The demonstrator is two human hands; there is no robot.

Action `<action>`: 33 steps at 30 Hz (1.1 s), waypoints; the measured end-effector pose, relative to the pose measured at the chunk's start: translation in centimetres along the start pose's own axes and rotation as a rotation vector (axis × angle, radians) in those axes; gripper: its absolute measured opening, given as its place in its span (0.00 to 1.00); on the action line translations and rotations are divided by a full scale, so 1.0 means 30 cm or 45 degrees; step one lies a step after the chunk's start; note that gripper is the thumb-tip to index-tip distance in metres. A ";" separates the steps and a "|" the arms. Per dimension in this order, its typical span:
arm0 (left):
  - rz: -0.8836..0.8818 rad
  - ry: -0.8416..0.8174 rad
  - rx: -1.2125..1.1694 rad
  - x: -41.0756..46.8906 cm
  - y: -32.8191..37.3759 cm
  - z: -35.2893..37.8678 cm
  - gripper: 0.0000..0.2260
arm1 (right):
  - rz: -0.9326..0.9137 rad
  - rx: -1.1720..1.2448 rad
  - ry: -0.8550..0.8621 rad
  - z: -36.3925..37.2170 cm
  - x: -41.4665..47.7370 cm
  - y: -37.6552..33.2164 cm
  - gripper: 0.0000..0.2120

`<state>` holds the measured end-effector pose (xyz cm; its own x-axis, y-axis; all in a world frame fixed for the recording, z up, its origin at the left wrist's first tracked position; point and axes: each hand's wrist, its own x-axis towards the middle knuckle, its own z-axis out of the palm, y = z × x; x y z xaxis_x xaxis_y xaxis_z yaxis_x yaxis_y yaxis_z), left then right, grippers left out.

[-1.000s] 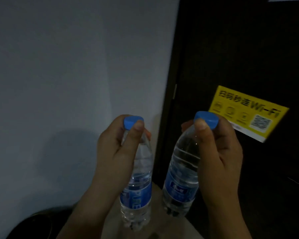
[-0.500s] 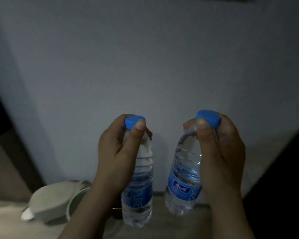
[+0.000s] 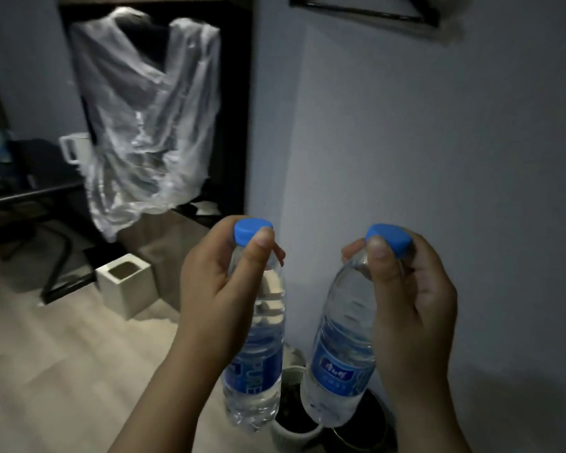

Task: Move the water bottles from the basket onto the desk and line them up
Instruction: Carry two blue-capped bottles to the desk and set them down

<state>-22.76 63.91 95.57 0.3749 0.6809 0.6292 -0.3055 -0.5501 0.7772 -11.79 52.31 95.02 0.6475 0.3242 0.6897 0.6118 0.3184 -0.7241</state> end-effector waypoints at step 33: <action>-0.090 0.822 0.730 0.648 -0.551 -0.950 0.14 | 0.070 0.765 -0.845 1.600 0.353 0.375 0.15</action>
<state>-35.38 100.02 94.88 -0.2467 0.7685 0.5904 0.2534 -0.5369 0.8047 -19.85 102.08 94.54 0.1589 0.7415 0.6519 0.1263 0.6396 -0.7583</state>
